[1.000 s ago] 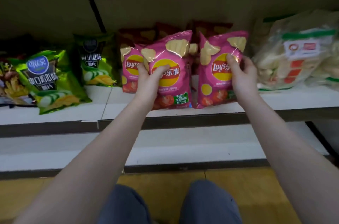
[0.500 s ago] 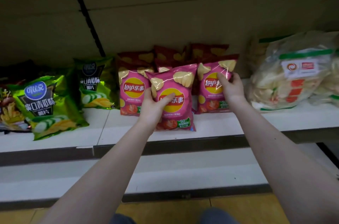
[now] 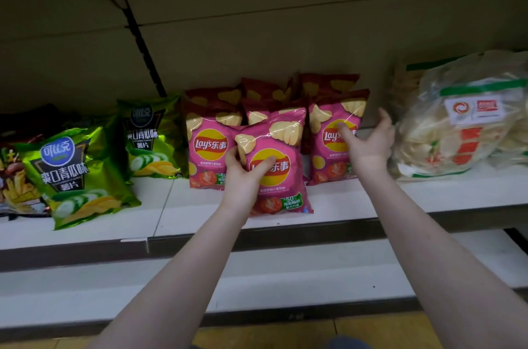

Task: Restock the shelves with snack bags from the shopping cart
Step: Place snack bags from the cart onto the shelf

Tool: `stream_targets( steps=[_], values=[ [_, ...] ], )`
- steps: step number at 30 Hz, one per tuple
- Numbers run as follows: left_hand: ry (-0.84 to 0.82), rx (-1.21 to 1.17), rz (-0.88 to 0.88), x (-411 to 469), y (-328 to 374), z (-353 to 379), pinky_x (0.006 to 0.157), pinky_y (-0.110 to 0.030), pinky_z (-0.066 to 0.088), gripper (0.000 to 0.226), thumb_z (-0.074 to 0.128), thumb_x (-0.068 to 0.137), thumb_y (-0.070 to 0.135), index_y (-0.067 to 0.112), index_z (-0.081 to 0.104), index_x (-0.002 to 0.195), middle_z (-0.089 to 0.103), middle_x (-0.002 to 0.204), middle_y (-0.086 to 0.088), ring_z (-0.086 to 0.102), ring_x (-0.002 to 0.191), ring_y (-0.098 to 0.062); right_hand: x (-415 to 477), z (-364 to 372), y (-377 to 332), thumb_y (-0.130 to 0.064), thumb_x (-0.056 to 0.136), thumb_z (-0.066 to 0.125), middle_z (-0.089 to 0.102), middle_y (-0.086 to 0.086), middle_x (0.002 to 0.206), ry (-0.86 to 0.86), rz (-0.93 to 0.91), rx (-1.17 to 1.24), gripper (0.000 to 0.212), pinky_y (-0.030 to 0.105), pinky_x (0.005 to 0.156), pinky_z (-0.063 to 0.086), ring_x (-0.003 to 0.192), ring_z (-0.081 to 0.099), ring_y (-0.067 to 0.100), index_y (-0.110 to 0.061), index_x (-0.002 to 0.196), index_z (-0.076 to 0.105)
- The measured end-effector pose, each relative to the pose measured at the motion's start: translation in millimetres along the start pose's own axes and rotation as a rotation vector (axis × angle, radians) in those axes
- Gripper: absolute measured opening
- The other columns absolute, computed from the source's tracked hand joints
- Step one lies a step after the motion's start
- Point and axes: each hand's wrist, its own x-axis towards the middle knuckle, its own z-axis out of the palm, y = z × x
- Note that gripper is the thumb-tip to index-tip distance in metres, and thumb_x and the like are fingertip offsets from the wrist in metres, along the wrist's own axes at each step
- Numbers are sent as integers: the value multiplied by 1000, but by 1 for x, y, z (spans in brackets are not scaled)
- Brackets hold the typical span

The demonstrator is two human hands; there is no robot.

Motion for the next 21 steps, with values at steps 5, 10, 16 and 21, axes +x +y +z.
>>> stream_targets(
  steps=[5,10,16,21],
  values=[
    [2,-74,4,-4,-1,-3,66,-18,51,69,69,85,19,23,30,141,54,123,1,59,96,-7,-59,-2,-7,-35,85,61,56,-2,116,-136,-311,265,33,41,94,48,109,54,14,-23,115,52],
    [74,-110,22,-6,-7,-11,72,-20,52,58,66,88,17,22,33,135,56,122,-3,59,107,-15,-97,17,-4,-25,95,52,59,-8,115,-389,-202,333,22,32,87,54,104,57,3,-24,117,56],
    [186,-136,1,-34,46,-16,58,-5,47,41,58,94,10,12,40,131,57,98,7,60,81,5,-107,-15,-46,-17,99,45,58,-9,112,-372,-60,359,28,2,75,42,97,53,-15,-10,124,54],
    [229,-62,-62,-83,142,-28,70,-3,45,27,58,93,9,11,52,119,57,108,6,57,93,3,-128,-75,-134,-14,99,44,58,-15,106,-432,57,342,26,6,78,44,94,56,-16,-7,122,53]
  ],
)
